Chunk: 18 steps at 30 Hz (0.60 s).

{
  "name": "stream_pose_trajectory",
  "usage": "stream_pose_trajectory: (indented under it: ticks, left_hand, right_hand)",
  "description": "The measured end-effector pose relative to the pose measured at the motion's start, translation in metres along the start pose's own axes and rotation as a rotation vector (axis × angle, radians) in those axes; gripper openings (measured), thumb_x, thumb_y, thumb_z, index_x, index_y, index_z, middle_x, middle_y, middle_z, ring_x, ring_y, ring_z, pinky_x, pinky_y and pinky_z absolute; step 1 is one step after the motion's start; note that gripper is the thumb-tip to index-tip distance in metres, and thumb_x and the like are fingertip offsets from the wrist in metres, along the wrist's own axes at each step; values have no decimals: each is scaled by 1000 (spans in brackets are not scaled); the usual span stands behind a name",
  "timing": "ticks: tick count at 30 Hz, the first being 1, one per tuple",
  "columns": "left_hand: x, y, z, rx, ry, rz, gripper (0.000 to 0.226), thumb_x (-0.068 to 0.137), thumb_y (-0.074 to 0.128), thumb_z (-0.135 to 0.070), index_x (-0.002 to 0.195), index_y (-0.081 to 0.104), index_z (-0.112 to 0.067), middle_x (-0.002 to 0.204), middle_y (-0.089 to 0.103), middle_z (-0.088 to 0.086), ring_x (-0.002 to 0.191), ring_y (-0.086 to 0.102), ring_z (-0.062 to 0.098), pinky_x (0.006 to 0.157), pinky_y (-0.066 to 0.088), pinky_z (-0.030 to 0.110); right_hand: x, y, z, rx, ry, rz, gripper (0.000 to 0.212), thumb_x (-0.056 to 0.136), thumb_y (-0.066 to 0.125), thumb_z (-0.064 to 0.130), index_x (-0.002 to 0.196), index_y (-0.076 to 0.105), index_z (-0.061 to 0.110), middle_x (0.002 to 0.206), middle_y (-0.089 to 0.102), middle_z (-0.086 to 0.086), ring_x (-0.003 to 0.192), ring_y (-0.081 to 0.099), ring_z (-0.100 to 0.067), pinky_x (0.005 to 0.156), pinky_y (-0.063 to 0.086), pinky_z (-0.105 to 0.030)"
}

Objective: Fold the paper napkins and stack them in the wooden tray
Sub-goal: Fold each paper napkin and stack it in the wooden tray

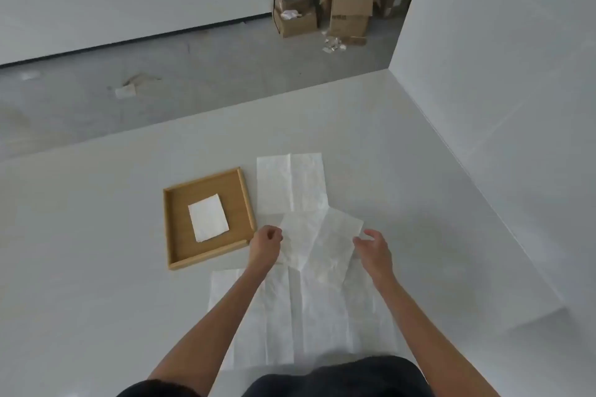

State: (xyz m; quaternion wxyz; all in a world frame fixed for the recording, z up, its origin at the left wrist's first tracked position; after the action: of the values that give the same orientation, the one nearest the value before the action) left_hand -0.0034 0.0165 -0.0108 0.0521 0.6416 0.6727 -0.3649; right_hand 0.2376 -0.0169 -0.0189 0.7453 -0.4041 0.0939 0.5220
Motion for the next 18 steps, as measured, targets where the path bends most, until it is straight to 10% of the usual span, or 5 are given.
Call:
stream_pose_trajectory:
  ticks: [9, 18]
  left_hand:
    - [68, 29, 10, 348, -193, 63, 53, 97, 53, -41, 142, 44, -16, 137, 58, 10, 136, 38, 36, 112, 34, 48]
    - [65, 42, 11, 418, -213, 88, 21, 86, 63, -32, 80, 55, -14, 92, 61, 7, 108, 46, 30, 90, 32, 39]
  right_hand:
    - [46, 31, -7, -5, 259, -39, 62, 85, 71, 25, 138, 41, 11, 125, 62, -12, 115, 61, -35, 96, 46, -42]
    - [56, 46, -22, 207, 246, 15, 47, 78, 74, 6, 121, 56, 6, 99, 66, -5, 90, 66, -26, 84, 55, -39]
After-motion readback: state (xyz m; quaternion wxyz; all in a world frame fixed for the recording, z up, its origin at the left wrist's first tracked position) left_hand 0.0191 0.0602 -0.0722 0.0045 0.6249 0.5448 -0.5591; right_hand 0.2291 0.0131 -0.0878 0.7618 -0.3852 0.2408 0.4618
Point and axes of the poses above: each hand's wrist, its own x-axis towards the middle knuckle, its own y-axis out of the palm, z = x × y, the point moved 2 cm from there along x, towards the middle knuckle
